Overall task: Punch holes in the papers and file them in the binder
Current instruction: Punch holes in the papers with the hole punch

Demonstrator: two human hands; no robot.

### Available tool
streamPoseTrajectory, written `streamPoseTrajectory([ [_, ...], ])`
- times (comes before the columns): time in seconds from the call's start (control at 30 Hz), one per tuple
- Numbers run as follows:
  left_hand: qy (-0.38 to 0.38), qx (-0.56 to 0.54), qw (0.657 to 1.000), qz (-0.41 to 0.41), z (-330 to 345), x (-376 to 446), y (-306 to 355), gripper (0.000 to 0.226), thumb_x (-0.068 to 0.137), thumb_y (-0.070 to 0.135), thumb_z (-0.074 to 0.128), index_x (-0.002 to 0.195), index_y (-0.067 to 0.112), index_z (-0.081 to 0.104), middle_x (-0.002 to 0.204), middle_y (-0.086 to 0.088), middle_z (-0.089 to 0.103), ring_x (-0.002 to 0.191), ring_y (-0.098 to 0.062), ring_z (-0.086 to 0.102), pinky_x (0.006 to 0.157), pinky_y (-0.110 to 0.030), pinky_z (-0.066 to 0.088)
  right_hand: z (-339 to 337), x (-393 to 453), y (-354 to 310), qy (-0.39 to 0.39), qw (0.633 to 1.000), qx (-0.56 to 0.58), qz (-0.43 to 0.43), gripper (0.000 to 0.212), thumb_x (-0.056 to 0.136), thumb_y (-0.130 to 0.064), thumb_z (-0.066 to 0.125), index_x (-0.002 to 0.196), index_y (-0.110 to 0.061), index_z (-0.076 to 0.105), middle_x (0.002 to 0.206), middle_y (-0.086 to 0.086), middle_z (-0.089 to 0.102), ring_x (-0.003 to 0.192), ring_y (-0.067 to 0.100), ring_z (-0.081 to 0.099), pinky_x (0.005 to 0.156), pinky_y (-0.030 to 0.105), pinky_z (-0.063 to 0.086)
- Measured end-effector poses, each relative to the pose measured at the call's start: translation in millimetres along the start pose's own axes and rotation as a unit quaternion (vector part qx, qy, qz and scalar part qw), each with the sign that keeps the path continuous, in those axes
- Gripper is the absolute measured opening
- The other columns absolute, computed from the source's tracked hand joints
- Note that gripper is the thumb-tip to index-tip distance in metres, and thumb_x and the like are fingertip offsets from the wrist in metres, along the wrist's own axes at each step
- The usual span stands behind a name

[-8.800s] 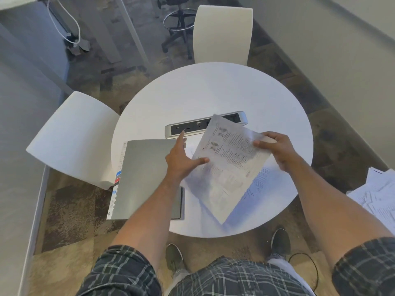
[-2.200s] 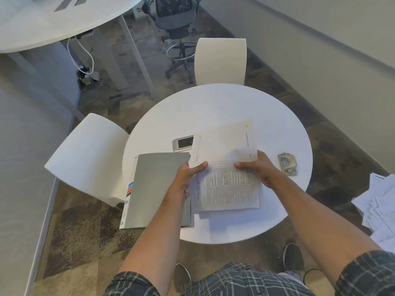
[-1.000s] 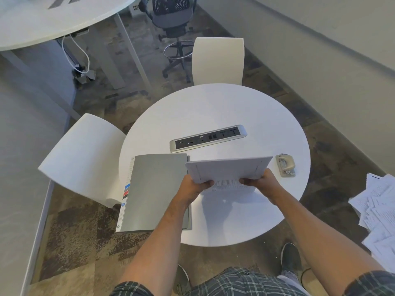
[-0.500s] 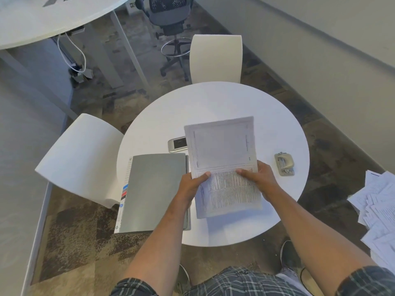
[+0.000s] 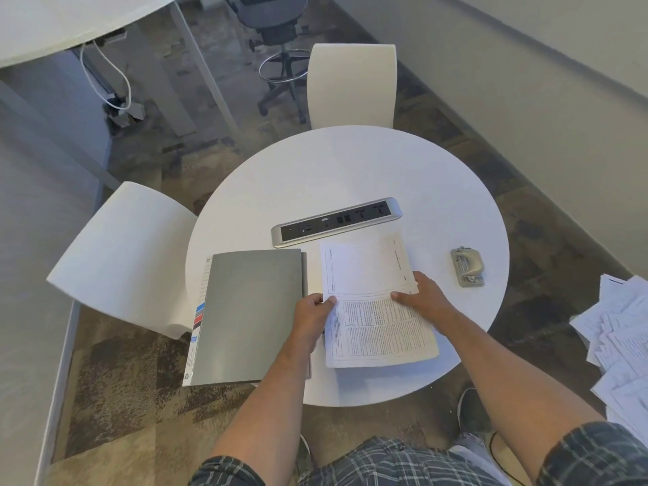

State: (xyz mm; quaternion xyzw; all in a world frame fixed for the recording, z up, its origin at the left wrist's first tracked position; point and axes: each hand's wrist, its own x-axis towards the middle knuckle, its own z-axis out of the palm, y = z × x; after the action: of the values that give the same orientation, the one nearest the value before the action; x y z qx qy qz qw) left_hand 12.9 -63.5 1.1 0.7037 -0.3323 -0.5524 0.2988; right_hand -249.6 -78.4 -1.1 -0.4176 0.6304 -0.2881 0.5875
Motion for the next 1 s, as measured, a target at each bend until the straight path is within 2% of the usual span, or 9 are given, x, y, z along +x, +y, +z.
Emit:
streamPoseTrajectory([
  [0.1,0.018,0.055,0.998,-0.003,-3,7,-7,0.019,0.089,0.02,0.071,0.083,0.003,0.072,0.081,-0.012,0.073,0.074,-0.025,0.066,0.069,-0.036,0.053,-3,12,2,-0.012,0.997,-0.064,0.033,0.046,0.089,-0.017,0.078,0.127,-0.015,0.052,0.115,0.007,0.07,0.097,0.023,0.07,0.068,0.03,0.054],
  [0.2,0.042,0.099,0.994,-0.016,-7,11,-8,0.015,0.091,0.018,0.07,0.078,0.012,0.072,0.087,-0.008,0.077,0.083,-0.026,0.074,0.079,-0.04,0.061,-13,23,2,0.045,0.993,-0.089,0.057,0.037,0.089,-0.014,0.076,0.121,-0.013,0.058,0.098,0.008,0.075,0.075,0.02,0.072,0.057,0.029,0.053],
  [0.3,0.057,0.114,0.992,-0.025,-8,17,-12,0.016,0.091,0.019,0.071,0.075,0.015,0.071,0.084,-0.006,0.076,0.085,-0.028,0.075,0.08,-0.046,0.063,-37,32,0,0.193,0.964,-0.184,-0.002,0.028,0.089,-0.007,0.071,0.117,-0.012,0.068,0.112,0.011,0.071,0.09,0.021,0.068,0.077,0.032,0.053],
  [0.37,0.06,0.12,0.99,-0.031,-9,19,-15,0.015,0.09,0.02,0.072,0.076,0.015,0.07,0.084,-0.006,0.076,0.084,-0.028,0.075,0.08,-0.047,0.063,-56,33,-1,0.302,0.915,-0.267,-0.032,0.029,0.086,-0.004,0.068,0.114,-0.012,0.07,0.123,0.013,0.061,0.108,0.029,0.063,0.092,0.039,0.053],
  [0.43,0.061,0.125,0.99,-0.031,-10,20,-16,0.014,0.09,0.02,0.072,0.077,0.015,0.07,0.084,-0.005,0.075,0.085,-0.027,0.074,0.081,-0.044,0.062,-73,36,-2,0.363,0.872,-0.328,-0.014,0.036,0.087,-0.01,0.067,0.123,-0.012,0.066,0.13,0.018,0.055,0.115,0.039,0.058,0.097,0.047,0.051],
  [0.53,0.064,0.118,0.99,-0.032,-10,23,-17,0.014,0.09,0.018,0.072,0.076,0.017,0.069,0.085,-0.004,0.075,0.088,-0.028,0.074,0.083,-0.042,0.062,-98,51,5,0.322,0.889,-0.317,0.07,0.059,0.093,-0.03,0.063,0.147,-0.012,0.047,0.147,0.019,0.049,0.13,0.042,0.051,0.106,0.051,0.045],
  [0.67,0.07,0.111,0.991,-0.041,-11,28,-18,0.011,0.09,0.016,0.071,0.079,0.016,0.069,0.088,-0.005,0.075,0.088,-0.027,0.074,0.084,-0.045,0.062,-106,61,15,0.252,0.926,-0.26,0.109,0.054,0.1,-0.03,0.051,0.15,-0.014,0.042,0.142,0.017,0.057,0.127,0.04,0.055,0.103,0.047,0.045],
  [0.8,0.075,0.097,0.992,-0.043,-11,32,-20,0.011,0.091,0.016,0.071,0.081,0.013,0.07,0.09,-0.006,0.075,0.089,-0.026,0.074,0.083,-0.042,0.062,-92,55,15,0.275,0.922,-0.266,0.064,0.04,0.098,-0.023,0.056,0.138,-0.02,0.058,0.126,0.013,0.068,0.115,0.038,0.062,0.094,0.045,0.051],
  [1.0,0.078,0.073,0.993,-0.045,-8,35,-22,0.012,0.091,0.014,0.072,0.08,0.015,0.07,0.09,-0.006,0.076,0.087,-0.027,0.074,0.082,-0.043,0.062,-61,48,18,0.207,0.958,-0.198,0.0,0.027,0.089,-0.031,0.071,0.115,-0.026,0.077,0.103,0.007,0.073,0.093,0.025,0.069,0.074,0.034,0.053],
])
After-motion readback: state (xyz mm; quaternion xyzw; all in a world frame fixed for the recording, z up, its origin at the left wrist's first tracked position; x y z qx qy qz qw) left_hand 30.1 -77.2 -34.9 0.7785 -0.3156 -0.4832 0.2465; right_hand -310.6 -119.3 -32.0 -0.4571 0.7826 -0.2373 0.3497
